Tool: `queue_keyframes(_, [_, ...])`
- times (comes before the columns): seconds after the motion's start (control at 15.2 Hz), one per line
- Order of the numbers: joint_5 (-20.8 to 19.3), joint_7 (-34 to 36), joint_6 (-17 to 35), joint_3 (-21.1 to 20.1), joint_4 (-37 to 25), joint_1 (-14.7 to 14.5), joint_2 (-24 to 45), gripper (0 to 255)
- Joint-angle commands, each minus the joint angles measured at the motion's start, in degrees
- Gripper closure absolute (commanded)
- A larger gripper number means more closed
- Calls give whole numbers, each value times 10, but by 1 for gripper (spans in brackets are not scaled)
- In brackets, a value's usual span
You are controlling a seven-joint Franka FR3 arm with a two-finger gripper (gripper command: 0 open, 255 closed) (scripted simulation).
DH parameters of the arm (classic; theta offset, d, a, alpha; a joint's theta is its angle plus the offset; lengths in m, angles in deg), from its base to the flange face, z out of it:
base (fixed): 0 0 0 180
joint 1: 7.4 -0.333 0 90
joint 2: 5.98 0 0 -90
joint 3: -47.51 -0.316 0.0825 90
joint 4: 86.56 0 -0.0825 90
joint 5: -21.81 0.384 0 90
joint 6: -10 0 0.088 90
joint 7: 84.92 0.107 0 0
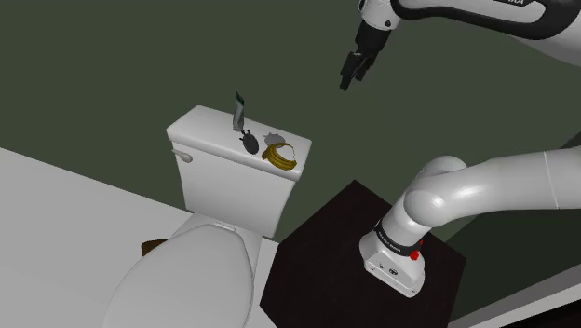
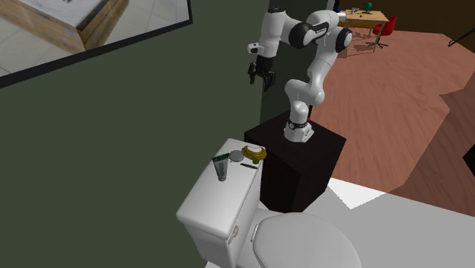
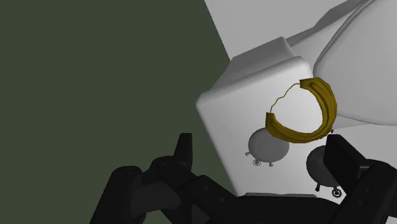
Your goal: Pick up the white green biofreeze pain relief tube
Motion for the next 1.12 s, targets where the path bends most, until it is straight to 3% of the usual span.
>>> queue_keyframes(0.0, [0,0,0,0,0,0,0,0])
queue_keyframes(0.53, [21,121,138,-55,-2,2,116,0])
queue_keyframes(1.06, [5,243,248,-105,-65,13,267,0])
